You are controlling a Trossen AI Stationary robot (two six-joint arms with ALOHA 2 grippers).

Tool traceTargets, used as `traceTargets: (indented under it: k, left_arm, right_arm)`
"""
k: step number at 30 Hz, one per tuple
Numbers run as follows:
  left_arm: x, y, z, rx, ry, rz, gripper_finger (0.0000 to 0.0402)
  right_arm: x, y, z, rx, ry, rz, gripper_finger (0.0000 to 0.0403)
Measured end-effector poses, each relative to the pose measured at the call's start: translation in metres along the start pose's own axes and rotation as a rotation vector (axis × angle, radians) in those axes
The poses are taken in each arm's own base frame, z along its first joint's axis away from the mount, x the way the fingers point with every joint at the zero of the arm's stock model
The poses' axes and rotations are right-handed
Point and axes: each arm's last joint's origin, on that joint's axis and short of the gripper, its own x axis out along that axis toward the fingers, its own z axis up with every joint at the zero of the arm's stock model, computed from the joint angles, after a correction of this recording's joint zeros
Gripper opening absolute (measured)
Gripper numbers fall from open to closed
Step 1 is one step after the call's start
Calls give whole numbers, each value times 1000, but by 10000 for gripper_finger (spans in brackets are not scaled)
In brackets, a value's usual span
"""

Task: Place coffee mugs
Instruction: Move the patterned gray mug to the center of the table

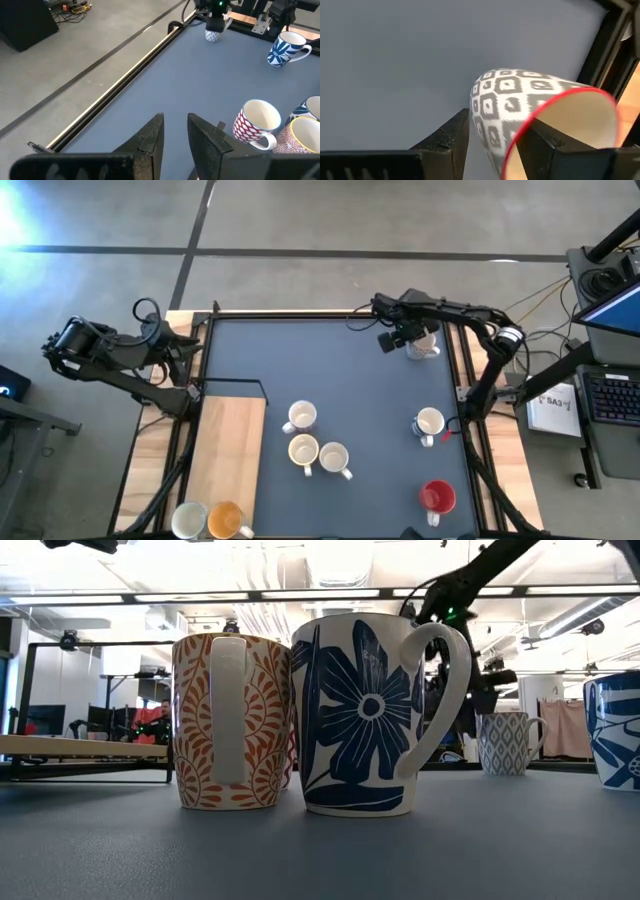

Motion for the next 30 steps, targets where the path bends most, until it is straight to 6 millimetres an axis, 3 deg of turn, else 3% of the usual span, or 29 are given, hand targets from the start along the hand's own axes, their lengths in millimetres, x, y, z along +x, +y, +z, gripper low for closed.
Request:
traceTargets:
  k: [6,9,11,21,30]
  left_arm:
    - [0,0,0,0,0,0,68]
    - [0,0,0,1,0,0,68]
    - [0,0,0,2,1,0,68]
    - [0,0,0,14,1,0,68]
    - [0,0,0,16,3,1,68]
  right_arm:
    - [19,15,1,-37,117,66,78]
    - [20,23,-2,-88,134,81,25]
    - [17,28,-5,-101,136,104,18]
    - [-43,91,-43,-178,3,305,15]
    - [-84,159,-104,-183,-141,543,14]
